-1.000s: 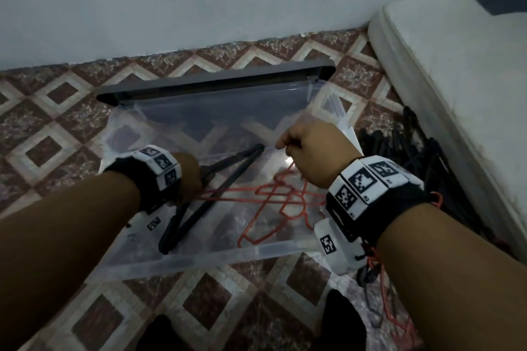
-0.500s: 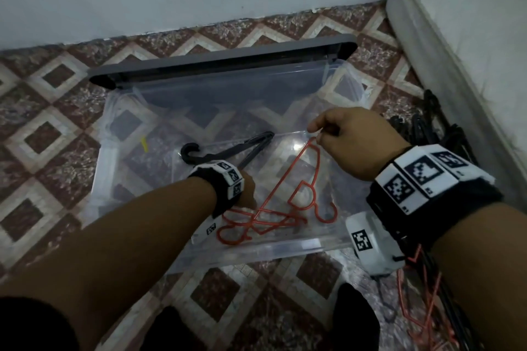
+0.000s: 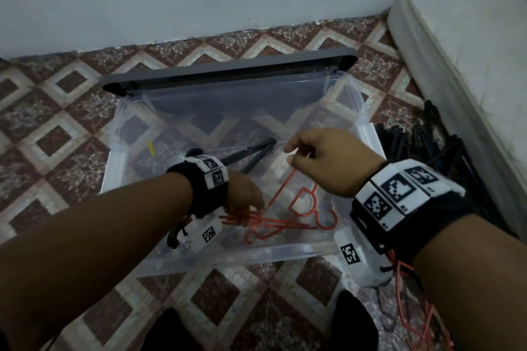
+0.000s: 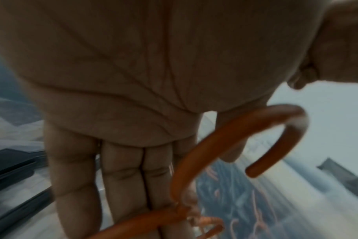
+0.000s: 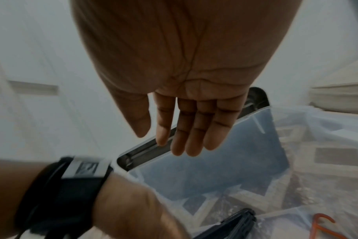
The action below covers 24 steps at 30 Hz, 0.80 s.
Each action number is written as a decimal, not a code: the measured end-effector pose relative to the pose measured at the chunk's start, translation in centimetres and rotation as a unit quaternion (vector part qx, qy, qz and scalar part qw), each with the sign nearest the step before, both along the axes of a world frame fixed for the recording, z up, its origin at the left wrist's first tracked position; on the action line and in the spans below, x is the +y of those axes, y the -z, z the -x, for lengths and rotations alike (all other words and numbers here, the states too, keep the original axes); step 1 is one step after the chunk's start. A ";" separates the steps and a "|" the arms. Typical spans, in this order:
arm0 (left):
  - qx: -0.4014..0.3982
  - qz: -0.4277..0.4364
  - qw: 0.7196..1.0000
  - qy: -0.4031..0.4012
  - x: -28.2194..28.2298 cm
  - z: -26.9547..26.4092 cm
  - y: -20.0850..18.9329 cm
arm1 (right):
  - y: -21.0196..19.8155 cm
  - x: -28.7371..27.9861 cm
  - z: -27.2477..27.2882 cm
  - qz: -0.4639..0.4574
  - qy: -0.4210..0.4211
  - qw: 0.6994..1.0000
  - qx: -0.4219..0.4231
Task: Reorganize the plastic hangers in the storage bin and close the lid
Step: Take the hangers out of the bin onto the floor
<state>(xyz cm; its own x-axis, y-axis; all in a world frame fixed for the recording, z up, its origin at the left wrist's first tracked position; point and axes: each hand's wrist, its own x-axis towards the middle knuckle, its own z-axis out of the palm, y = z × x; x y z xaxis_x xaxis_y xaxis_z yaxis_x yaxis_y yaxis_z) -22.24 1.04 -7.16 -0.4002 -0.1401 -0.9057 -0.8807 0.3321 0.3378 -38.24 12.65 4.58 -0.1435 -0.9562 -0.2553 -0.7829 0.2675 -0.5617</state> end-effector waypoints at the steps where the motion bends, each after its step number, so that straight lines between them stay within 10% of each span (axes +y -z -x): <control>1: 0.020 -0.016 0.999 -0.023 -0.1 0.2 -1.1 | -0.2 0.1 -0.8 -0.004 -0.025 1.000 -0.008; 17: 0.243 0.043 0.959 -0.141 -0.9 1.3 -7.7 | 0.0 0.1 -2.7 -0.025 -0.148 0.985 0.080; 24: 0.305 0.305 0.902 -0.008 -0.8 -1.6 -13.2 | 0.1 -0.6 -1.5 -0.002 -0.093 0.990 0.108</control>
<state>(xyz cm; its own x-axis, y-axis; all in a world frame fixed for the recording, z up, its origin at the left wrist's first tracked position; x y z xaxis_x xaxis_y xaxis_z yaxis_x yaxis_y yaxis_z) -20.69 0.26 6.08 -0.7918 -0.5475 -0.2706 -0.5988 0.6089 0.5203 -36.77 12.03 4.51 -0.0174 -0.9704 -0.2408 -0.9207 0.1095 -0.3747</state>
